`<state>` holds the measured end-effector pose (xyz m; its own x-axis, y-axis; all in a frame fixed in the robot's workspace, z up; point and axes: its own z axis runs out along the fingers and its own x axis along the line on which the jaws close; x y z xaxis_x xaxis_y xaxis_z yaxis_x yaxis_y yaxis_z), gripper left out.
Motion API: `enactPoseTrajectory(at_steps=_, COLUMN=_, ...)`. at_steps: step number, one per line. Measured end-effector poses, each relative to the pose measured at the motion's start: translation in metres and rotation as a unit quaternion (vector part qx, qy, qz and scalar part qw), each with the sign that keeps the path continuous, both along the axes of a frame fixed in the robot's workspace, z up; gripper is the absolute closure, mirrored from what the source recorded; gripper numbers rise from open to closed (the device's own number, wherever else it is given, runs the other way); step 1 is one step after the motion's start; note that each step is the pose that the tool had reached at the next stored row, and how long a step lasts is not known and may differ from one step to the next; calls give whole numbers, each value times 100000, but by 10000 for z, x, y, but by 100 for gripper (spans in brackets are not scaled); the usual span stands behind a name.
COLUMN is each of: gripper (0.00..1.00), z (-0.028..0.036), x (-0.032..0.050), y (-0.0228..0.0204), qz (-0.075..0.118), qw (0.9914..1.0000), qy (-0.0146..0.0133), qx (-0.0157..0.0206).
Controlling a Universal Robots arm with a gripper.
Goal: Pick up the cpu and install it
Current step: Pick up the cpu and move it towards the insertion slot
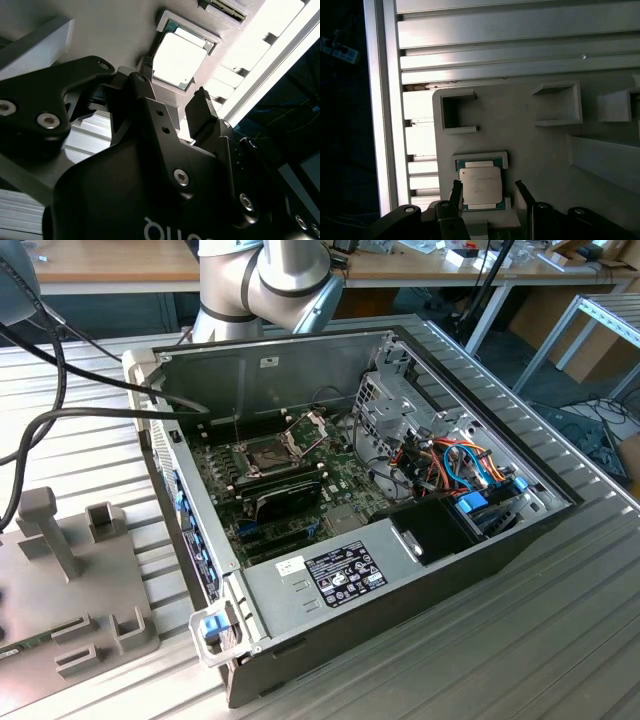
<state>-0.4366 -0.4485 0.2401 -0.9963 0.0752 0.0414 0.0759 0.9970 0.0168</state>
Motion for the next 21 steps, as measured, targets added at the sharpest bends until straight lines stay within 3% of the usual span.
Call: enactPoseTrajectory(at_steps=21, gripper=46, z=-53, x=-36, y=0, qz=0, qw=100000, qy=1, qx=-2)
